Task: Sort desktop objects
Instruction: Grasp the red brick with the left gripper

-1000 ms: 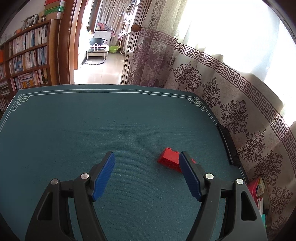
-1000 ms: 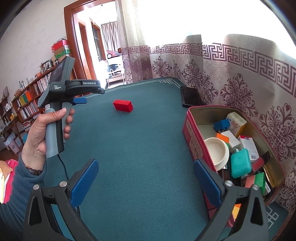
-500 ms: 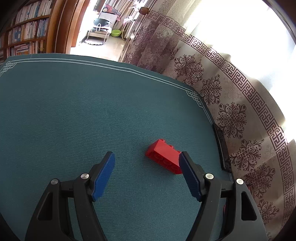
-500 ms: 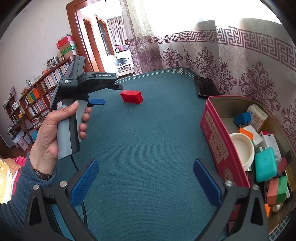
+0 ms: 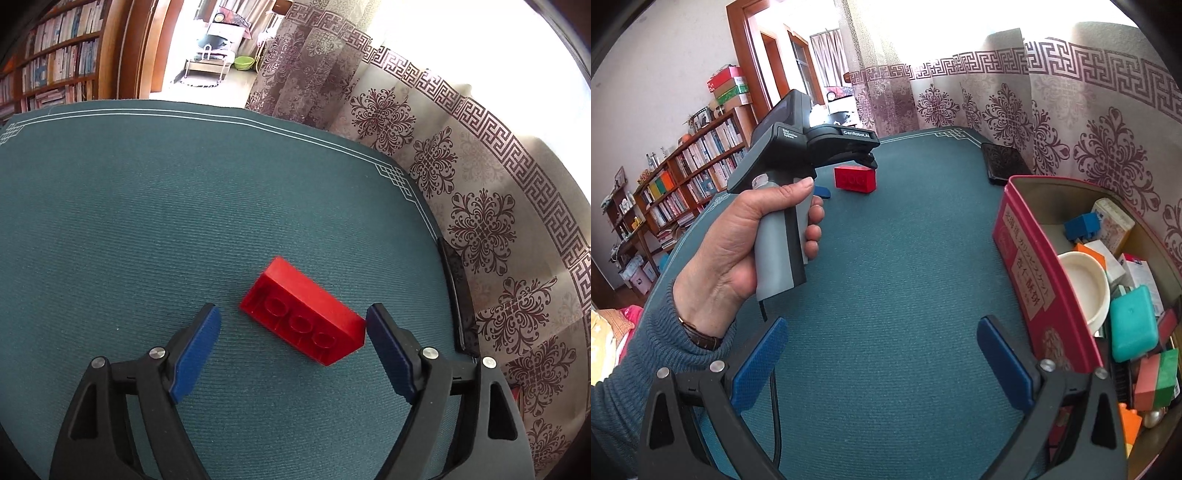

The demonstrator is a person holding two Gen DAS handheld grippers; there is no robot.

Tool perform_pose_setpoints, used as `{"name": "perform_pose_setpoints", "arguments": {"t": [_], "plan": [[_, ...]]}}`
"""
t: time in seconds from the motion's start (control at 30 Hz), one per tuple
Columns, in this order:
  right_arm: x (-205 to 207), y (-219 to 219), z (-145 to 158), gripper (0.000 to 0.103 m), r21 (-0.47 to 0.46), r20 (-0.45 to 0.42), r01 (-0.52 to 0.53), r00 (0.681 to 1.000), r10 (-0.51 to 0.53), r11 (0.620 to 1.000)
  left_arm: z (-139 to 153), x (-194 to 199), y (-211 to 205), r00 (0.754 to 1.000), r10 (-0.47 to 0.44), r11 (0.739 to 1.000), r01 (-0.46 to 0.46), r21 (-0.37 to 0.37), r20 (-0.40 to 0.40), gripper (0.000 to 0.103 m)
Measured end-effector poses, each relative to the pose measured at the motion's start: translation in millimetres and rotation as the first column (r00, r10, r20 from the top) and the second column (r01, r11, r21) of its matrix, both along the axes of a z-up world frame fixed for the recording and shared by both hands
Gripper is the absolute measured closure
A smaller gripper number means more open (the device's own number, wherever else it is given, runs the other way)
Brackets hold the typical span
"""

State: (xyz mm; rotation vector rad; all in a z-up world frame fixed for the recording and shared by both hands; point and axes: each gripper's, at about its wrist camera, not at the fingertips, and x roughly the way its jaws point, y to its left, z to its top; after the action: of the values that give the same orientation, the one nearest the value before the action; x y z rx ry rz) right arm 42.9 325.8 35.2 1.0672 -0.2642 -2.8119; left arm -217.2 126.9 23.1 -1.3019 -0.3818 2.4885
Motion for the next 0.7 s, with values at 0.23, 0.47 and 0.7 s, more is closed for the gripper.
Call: {"name": "perform_pose_setpoints", "arguments": {"t": [0.23,0.47,0.7], "plan": [[-0.5,2.5,-5.0,0.001,-0.022,0.007,-0.010,1.000,0.010,1.000,-1.4,-9.4,13.2,1.000,0.002,0.995,-0.004,-0.095,-0.018,0.020],[2.1,2.9,-4.6,0.001,-0.029,0.003,-0.014,1.000,0.014,0.999,-5.2,-4.2,28.8,0.993,-0.060,0.971,0.033,-0.238,-0.104,0.036],[11.1,3.2,3.2,0.001,-0.020,-0.034,-0.015,0.999,0.015,1.000,-4.1,9.8,22.5,0.985,-0.095,0.963,0.054,-0.262,-0.146,0.062]]}}
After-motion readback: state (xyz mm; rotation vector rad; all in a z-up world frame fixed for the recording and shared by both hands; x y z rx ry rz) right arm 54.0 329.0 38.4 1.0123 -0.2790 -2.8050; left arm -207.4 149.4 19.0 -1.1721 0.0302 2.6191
